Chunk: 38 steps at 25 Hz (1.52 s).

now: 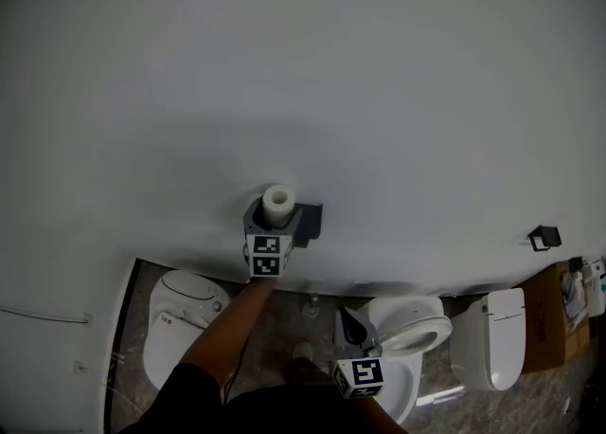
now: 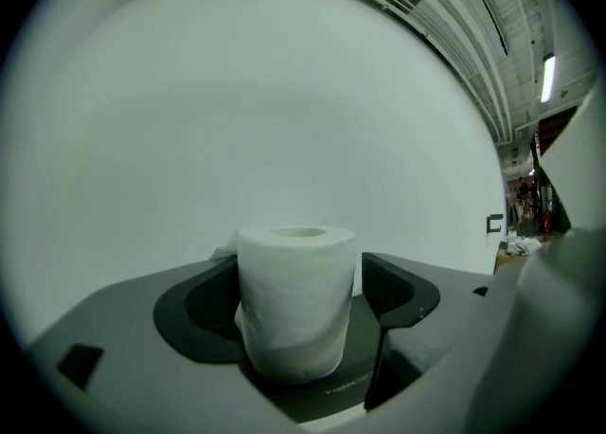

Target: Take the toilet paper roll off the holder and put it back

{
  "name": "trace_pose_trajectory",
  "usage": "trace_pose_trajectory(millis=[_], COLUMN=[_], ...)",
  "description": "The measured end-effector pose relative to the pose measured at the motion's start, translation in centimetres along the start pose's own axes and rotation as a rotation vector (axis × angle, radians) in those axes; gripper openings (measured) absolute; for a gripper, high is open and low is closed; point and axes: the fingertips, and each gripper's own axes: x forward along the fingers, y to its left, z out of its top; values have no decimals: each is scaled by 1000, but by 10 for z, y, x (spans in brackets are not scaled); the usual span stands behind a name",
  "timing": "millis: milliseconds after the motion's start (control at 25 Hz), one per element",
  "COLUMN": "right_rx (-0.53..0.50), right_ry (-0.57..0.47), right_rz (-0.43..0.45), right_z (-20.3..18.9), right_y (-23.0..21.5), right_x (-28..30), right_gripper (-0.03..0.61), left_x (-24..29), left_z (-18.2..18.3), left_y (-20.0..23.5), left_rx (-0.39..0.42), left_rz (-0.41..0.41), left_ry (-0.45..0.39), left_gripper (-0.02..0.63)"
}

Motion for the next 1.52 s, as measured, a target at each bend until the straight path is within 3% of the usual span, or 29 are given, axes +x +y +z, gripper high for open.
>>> trace_pose_trajectory(millis=[280, 680, 880, 1160, 1360, 1400, 1520], right_rx=[8, -3, 0, -79, 3, 21, 57], right_ry=[-14, -106, -91, -102, -136, -135, -115], right_rz=[-4, -47, -35, 9, -2, -5, -12], right_z=[-9, 19, 16, 31, 44, 43, 38], right_y=[0, -2, 0, 9, 9, 9, 10], right_x=[-2, -12, -13, -11, -12, -13, -15], right_gripper=[-2, -2, -2, -2, -2, -2, -2], left_x=[-10, -57, -99, -184, -237, -245, -263], left_z=[-11, -11, 5, 30, 25, 24, 20], left_y=[-2, 1, -8, -32, -60, -66, -77], left_rx=[16, -24, -17, -92, -163, -169, -181], left_rz=[-40, -55, -79, -119, -181, -202, -236], left_ry=[40, 68, 43, -18, -35, -43, -50], left_gripper=[407, 408, 407, 405, 400, 382, 211])
